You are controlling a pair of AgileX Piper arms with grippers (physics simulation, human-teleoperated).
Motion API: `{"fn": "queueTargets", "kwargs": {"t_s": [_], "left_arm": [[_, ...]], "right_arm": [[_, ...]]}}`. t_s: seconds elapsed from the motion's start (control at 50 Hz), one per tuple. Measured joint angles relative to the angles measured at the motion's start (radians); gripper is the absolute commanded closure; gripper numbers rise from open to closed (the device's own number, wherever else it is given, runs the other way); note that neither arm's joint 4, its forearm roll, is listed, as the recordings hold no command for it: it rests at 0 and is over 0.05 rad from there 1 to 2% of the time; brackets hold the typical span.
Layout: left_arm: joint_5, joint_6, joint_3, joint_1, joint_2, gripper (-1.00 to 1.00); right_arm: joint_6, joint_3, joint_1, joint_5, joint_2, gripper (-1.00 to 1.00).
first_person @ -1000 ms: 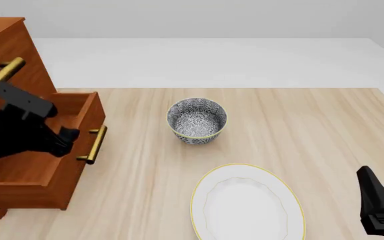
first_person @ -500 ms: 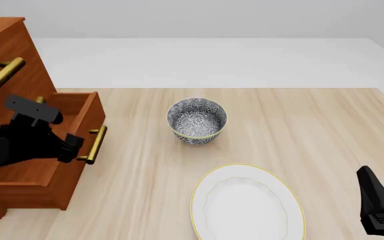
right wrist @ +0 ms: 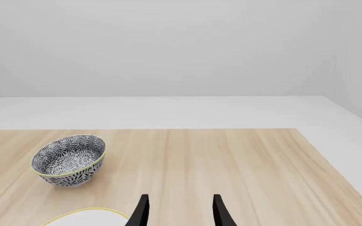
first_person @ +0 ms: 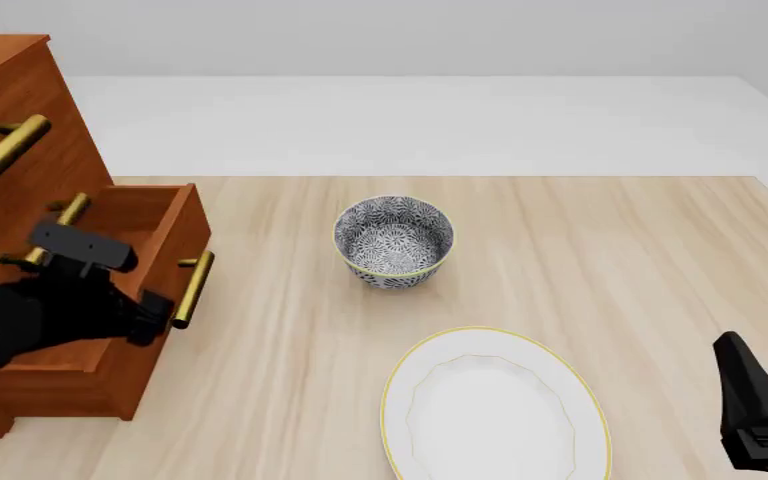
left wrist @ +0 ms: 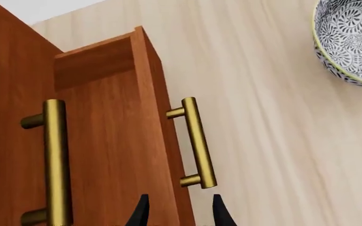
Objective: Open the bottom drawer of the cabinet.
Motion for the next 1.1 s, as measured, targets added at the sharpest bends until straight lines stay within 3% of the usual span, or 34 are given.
{"fn": "queueTargets", "kwargs": {"t_s": [0.64,1.1], "left_arm": [[-0.096,-0.008,0.056,0.032,0.084,-1.00],[-0.127,-0.061,0.060,-0.058,0.115,-1.00]], "right_arm": [[0.000,0.000,0.000,0.000,0.000,-1.00],[0.000,0.000,0.000,0.000,0.000,-1.00]]}}
